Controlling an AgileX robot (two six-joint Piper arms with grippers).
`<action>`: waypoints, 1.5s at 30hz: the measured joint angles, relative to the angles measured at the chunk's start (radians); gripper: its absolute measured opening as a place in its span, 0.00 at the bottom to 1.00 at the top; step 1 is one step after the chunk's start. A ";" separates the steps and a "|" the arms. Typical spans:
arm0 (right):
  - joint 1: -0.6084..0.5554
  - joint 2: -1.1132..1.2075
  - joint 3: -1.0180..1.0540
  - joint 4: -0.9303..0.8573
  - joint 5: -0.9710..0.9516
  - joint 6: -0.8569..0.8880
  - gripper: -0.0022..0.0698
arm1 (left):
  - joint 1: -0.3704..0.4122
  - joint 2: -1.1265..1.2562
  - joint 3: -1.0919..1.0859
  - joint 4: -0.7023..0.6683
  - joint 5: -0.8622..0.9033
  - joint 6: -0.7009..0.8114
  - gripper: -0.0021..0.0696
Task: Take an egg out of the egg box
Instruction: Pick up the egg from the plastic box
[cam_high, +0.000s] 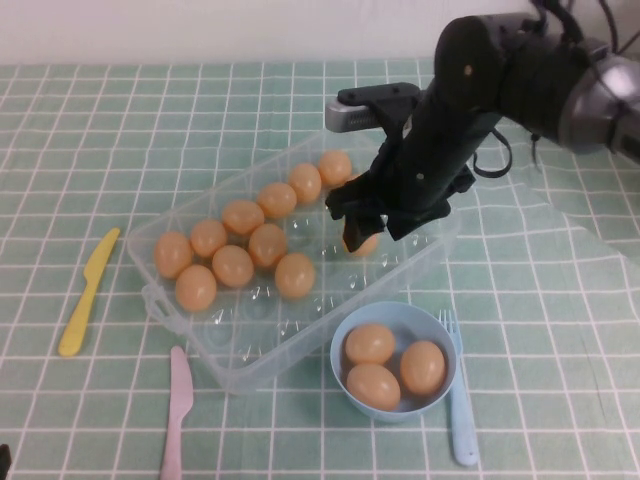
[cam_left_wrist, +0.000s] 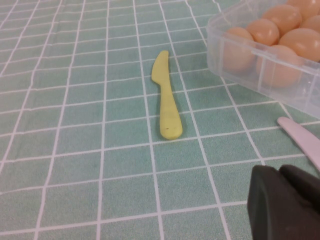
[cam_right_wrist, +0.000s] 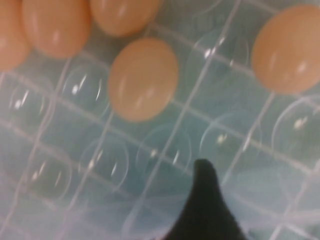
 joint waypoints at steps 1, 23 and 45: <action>0.000 0.021 -0.022 -0.005 0.001 0.014 0.63 | 0.000 0.000 0.000 0.000 0.000 0.000 0.02; 0.000 0.260 -0.244 -0.087 -0.021 0.165 0.73 | 0.000 0.000 0.000 0.000 0.000 0.000 0.02; 0.000 0.292 -0.246 -0.099 -0.064 0.172 0.57 | 0.000 0.000 0.000 0.000 0.000 0.000 0.02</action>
